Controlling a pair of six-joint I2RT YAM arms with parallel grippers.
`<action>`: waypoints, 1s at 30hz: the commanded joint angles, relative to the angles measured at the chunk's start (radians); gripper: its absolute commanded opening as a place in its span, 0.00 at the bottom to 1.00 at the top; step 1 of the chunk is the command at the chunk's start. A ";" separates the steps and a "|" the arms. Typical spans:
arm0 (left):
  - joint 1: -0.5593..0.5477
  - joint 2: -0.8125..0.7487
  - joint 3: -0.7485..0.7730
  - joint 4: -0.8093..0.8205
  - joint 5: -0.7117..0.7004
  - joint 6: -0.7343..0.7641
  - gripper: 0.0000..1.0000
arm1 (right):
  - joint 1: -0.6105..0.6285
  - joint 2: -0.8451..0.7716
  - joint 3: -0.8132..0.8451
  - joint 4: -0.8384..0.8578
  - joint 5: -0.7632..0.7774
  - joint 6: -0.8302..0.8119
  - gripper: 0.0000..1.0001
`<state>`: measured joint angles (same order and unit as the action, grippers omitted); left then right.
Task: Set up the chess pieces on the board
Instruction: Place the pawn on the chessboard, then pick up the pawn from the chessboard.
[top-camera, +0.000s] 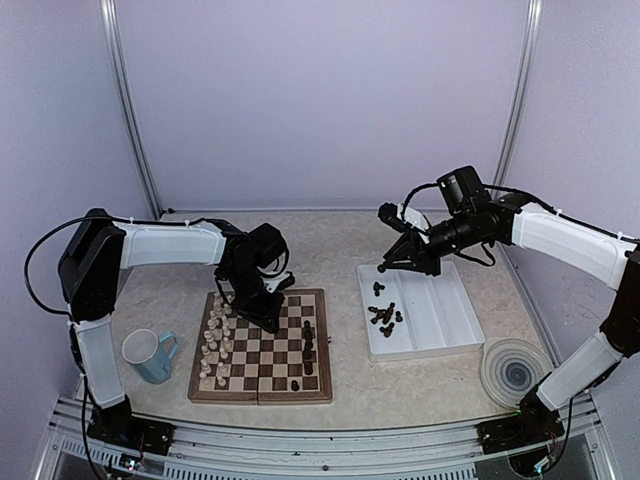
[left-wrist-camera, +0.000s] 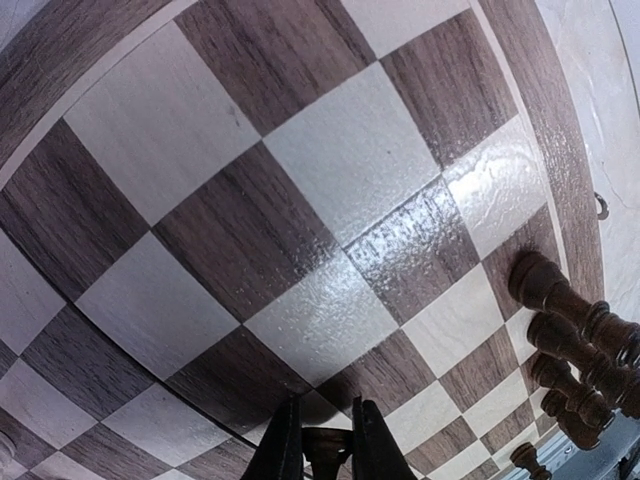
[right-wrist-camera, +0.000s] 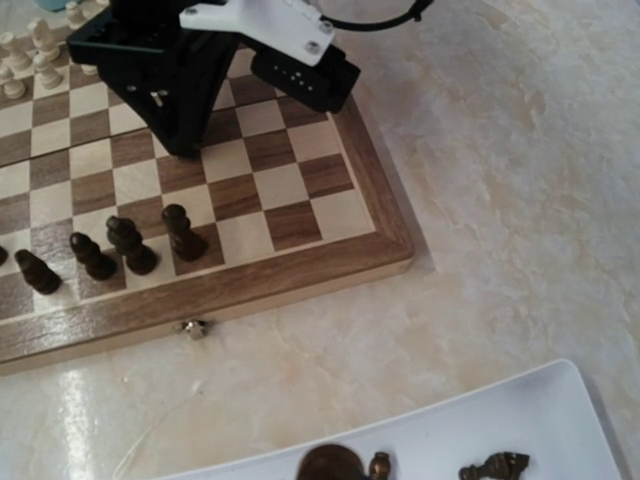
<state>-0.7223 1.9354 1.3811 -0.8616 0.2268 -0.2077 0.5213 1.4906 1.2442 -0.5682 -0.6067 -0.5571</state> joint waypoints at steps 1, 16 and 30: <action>0.000 0.026 0.017 -0.005 -0.028 0.014 0.19 | -0.006 -0.026 -0.011 0.007 -0.006 -0.004 0.14; -0.026 -0.152 -0.013 0.080 -0.136 0.007 0.45 | -0.006 0.001 0.019 -0.012 -0.016 0.001 0.14; -0.109 -0.216 -0.113 0.116 -0.247 -0.014 0.47 | -0.005 0.023 0.024 -0.012 -0.024 0.000 0.14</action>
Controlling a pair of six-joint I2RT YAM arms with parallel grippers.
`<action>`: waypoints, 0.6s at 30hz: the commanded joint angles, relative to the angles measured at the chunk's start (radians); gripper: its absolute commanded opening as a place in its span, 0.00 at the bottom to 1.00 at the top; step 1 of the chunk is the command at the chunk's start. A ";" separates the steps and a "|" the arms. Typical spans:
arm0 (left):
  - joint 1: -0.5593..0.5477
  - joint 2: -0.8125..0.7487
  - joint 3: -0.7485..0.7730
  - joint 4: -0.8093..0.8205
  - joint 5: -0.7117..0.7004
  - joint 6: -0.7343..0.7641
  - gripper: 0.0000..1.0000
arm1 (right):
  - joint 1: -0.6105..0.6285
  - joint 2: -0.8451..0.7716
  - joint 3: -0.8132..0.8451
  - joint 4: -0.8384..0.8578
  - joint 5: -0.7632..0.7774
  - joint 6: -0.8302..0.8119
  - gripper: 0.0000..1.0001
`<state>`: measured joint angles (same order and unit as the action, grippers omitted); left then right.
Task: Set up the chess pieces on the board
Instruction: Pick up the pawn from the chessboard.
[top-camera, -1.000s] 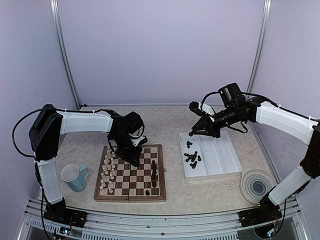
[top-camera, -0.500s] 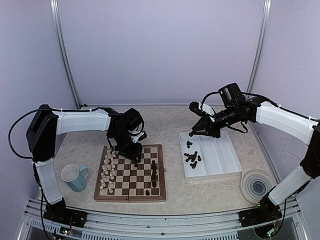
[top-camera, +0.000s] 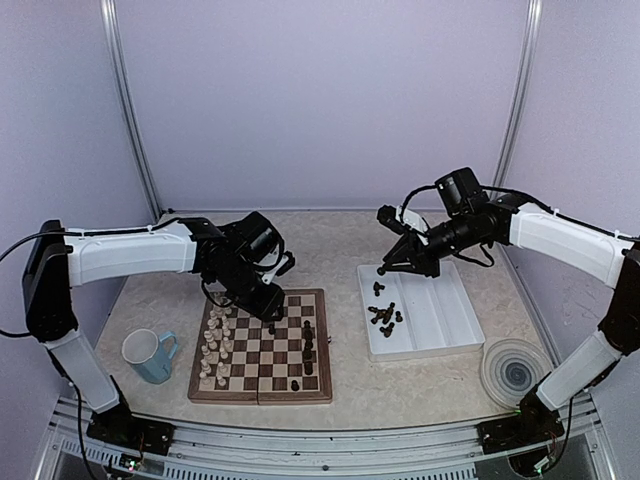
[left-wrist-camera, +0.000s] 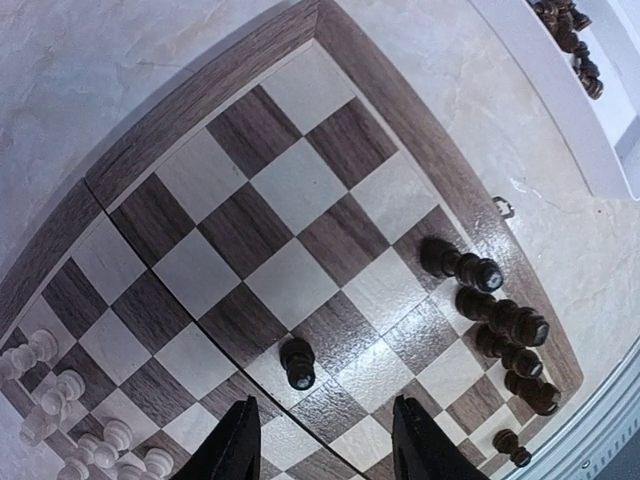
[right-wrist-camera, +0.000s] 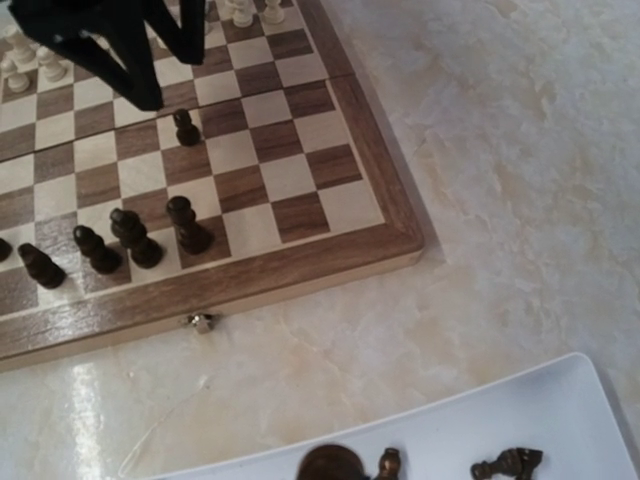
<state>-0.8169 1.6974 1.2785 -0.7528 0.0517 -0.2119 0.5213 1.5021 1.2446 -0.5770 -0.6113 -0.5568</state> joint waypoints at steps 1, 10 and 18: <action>-0.015 0.031 -0.010 0.008 -0.085 -0.012 0.47 | -0.006 0.011 0.023 -0.003 -0.019 0.000 0.14; -0.015 0.091 -0.003 0.019 -0.076 -0.006 0.39 | -0.006 0.001 0.009 0.002 -0.008 -0.002 0.14; -0.014 0.118 -0.005 0.017 -0.058 -0.006 0.32 | -0.006 0.005 0.006 0.006 -0.010 -0.001 0.13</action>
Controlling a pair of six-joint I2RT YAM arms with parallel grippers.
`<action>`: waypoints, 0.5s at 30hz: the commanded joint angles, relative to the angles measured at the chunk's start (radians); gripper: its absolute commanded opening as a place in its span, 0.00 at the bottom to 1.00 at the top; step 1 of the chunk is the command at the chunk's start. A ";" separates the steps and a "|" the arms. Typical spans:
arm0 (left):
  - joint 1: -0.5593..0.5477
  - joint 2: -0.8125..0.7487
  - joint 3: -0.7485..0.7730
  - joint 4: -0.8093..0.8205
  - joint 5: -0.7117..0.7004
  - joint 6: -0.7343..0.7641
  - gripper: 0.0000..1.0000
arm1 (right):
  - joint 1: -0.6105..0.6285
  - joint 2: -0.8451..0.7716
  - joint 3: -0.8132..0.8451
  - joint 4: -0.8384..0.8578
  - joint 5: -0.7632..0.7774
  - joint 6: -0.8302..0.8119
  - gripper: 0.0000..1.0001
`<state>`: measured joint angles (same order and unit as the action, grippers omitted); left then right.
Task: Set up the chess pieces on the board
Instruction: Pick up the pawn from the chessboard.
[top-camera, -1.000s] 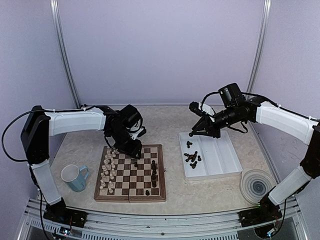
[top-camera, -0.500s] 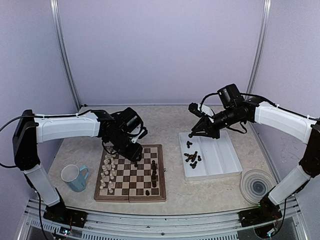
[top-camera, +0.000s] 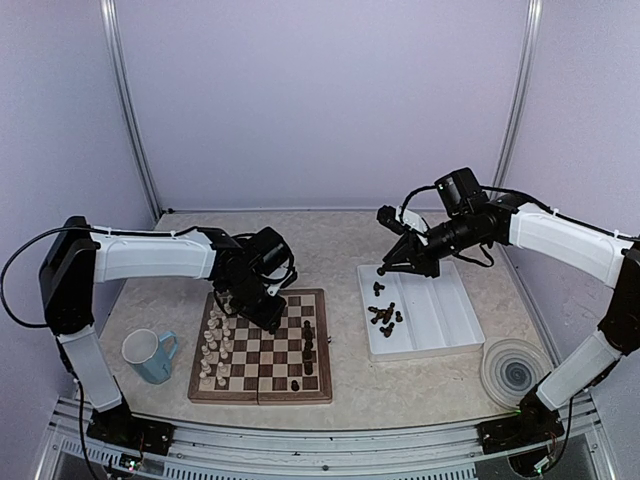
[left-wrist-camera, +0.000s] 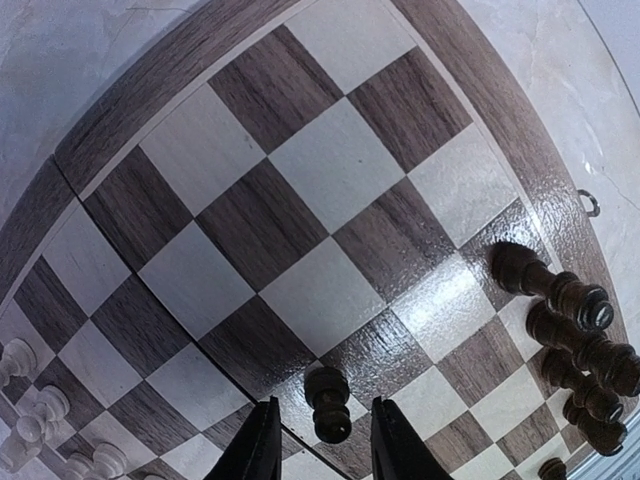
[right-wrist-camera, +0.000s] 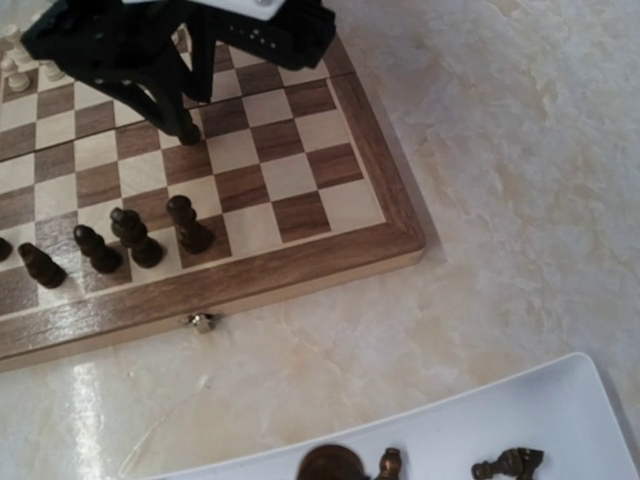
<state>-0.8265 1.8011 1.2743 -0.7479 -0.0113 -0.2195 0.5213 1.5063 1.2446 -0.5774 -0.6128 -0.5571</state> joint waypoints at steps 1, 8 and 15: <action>-0.005 0.018 0.000 0.014 0.005 0.002 0.30 | -0.005 0.002 0.006 0.007 -0.010 -0.001 0.13; -0.008 0.032 0.005 0.009 0.005 0.003 0.21 | -0.006 -0.002 0.006 0.007 -0.008 0.000 0.13; -0.048 -0.012 0.008 0.006 0.017 0.000 0.09 | -0.005 -0.009 0.000 0.005 -0.002 -0.001 0.14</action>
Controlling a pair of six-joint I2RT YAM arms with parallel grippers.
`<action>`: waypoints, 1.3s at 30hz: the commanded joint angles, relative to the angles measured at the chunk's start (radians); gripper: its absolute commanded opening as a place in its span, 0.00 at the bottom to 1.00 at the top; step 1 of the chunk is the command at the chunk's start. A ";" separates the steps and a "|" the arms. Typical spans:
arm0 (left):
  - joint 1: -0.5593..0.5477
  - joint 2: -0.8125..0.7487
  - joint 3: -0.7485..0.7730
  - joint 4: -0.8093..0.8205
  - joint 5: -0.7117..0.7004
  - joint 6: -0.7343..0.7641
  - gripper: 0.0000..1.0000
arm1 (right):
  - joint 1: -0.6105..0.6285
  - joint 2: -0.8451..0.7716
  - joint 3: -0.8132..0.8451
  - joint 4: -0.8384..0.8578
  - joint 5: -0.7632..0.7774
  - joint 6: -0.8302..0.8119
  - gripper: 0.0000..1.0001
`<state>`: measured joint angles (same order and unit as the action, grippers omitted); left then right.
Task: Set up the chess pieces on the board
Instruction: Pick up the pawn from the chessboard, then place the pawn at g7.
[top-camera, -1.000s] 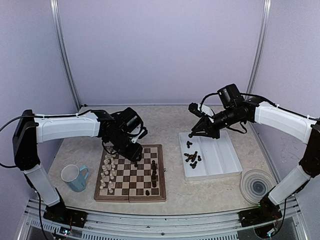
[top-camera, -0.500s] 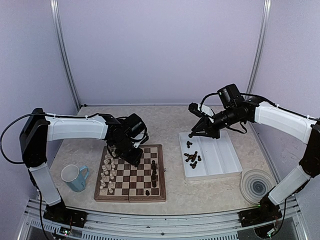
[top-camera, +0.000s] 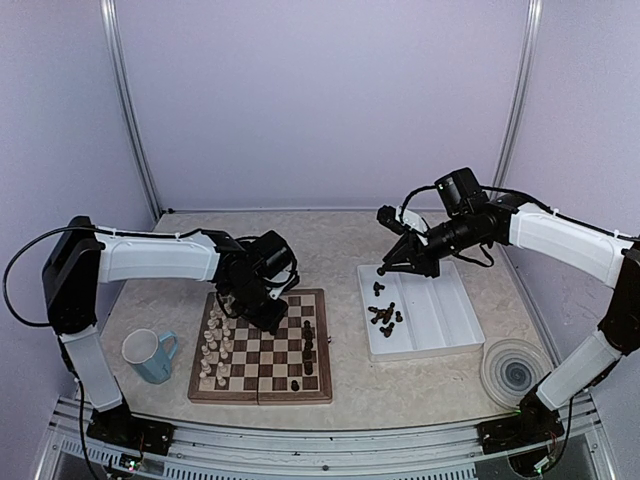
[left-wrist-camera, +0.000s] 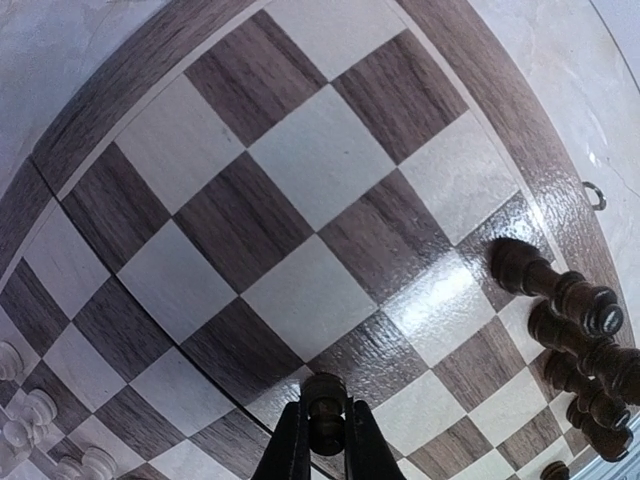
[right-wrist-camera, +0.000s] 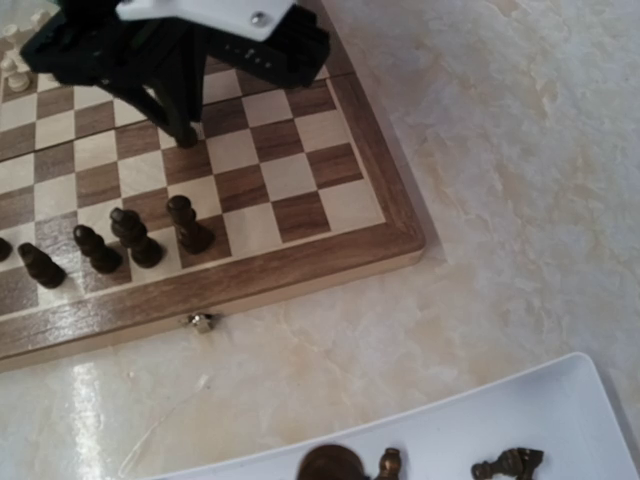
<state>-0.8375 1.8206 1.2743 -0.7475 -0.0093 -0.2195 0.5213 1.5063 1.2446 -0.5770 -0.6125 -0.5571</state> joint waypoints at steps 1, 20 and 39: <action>-0.047 -0.039 0.008 0.006 0.033 -0.001 0.09 | -0.005 -0.010 0.000 0.006 -0.003 -0.001 0.14; -0.168 -0.082 -0.034 -0.003 0.151 -0.053 0.05 | -0.005 -0.006 0.011 0.000 -0.012 0.001 0.14; -0.202 -0.026 -0.052 -0.024 0.174 -0.058 0.04 | -0.005 -0.029 -0.014 0.015 -0.010 0.000 0.14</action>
<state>-1.0271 1.7710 1.2407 -0.7528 0.1539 -0.2691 0.5213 1.5051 1.2442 -0.5766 -0.6128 -0.5568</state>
